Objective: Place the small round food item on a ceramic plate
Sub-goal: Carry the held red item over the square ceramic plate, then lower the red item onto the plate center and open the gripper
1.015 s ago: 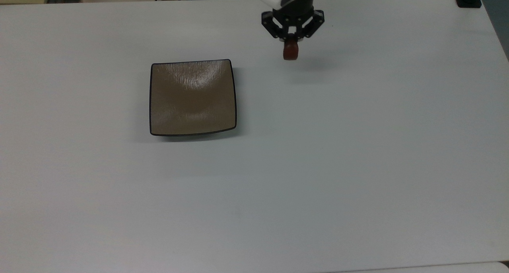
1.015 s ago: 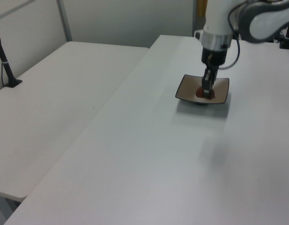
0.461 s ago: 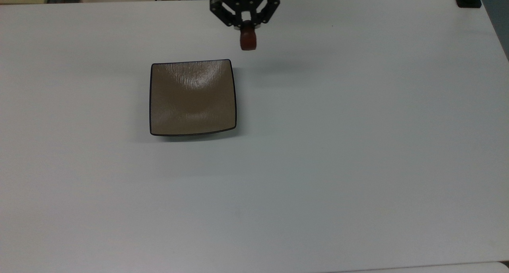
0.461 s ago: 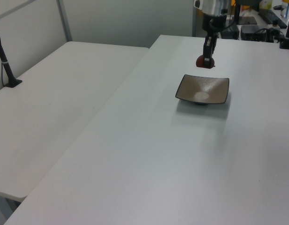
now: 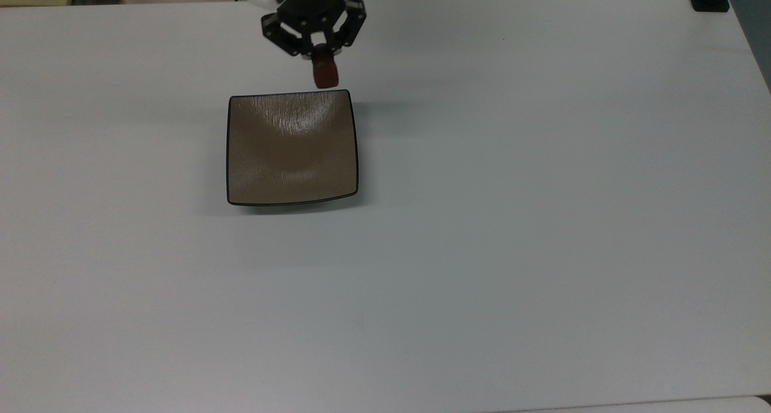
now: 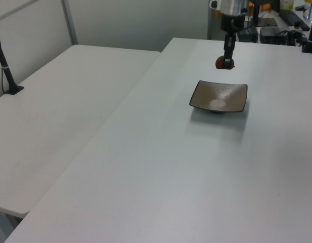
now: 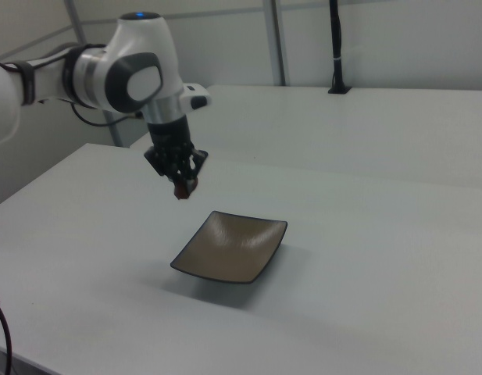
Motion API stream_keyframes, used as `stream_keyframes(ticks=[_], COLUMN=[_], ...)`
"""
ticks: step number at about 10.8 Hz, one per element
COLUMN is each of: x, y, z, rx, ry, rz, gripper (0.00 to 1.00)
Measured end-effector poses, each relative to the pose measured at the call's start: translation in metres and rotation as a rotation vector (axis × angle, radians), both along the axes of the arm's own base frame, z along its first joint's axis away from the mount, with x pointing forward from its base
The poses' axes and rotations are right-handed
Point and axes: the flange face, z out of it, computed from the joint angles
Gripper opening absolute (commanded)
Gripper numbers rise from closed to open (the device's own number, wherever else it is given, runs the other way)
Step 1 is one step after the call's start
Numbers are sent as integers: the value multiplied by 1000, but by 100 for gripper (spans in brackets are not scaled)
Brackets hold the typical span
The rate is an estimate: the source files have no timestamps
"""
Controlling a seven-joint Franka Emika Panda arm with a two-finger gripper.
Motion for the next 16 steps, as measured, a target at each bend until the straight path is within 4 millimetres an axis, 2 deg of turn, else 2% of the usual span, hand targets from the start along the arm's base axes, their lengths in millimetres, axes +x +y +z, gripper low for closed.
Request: stream_keyframes(ticks=[2,7,12,13,14,15,16], x=[10,38,50,50,51,51,51], y=[-15,-18,-32,-33,-35,-35,-36], z=[-23,-97,-173,-183,-189,-188,-188], rx=[-10,-31,-52,-58,-70,-72,-74], ry=[24,22,44,50,54,53,54], rz=[20,4,-19,-17,-8,-5,-4], gripper=[21,24,29,34,49,70,83])
